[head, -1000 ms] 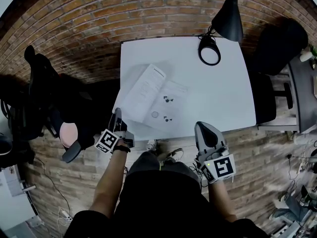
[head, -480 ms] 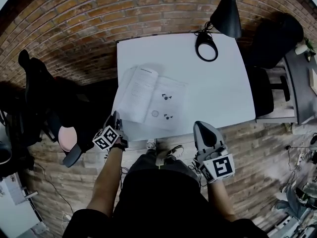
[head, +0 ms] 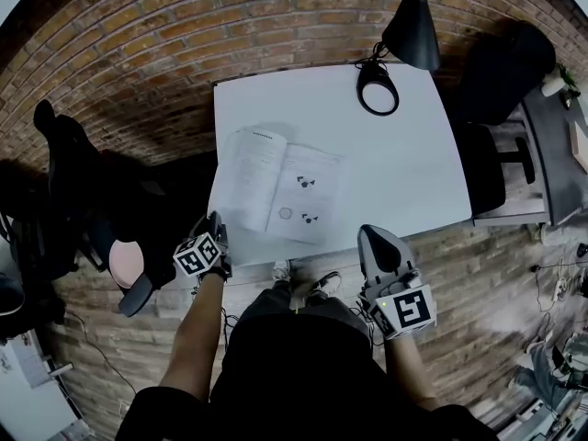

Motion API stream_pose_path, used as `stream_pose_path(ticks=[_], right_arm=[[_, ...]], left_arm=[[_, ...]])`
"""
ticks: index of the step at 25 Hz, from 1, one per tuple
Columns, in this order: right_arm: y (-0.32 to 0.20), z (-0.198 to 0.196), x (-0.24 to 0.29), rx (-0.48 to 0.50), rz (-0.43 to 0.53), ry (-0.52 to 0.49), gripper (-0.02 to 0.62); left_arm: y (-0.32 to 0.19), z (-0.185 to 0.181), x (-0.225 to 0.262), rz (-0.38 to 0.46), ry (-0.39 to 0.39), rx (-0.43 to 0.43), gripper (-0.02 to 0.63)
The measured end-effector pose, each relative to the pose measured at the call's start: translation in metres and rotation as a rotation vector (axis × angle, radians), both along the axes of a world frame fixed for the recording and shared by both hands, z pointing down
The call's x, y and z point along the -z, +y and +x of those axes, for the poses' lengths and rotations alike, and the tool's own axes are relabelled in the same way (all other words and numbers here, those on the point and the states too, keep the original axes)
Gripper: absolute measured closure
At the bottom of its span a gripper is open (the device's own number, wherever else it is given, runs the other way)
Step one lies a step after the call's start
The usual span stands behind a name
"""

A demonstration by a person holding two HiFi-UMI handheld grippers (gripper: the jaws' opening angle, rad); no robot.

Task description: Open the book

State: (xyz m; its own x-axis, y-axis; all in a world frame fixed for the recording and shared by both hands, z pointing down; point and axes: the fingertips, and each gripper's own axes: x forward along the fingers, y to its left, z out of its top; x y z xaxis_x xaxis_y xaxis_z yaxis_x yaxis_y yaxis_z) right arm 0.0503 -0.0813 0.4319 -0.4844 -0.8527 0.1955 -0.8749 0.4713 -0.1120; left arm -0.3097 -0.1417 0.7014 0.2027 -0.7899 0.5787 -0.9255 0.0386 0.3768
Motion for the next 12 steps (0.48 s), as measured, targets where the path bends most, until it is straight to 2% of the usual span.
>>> stream_pose_path(ticks=[2,4,5,12], right_arm=[[0.002,0.0,0.0,-0.001,0.0,0.002,0.581],[0.004,0.0,-0.001,-0.002,0.003,0.002,0.581],[0.005,0.0,-0.002,-0.002,0.002,0.002,0.581],[0.009,-0.01,-0.003,0.029,-0.014,-0.007,0.581]], left_arm=[[0.002,-0.003,-0.004,-0.013,-0.018,-0.007,0.499],[0.005,-0.007,-0.006,-0.005,-0.008,0.001,0.386],[0.006,-0.008,-0.005,0.004,-0.005,0.003,0.362],[0.011,-0.01,0.002,0.02,-0.033,-0.019,0.351]])
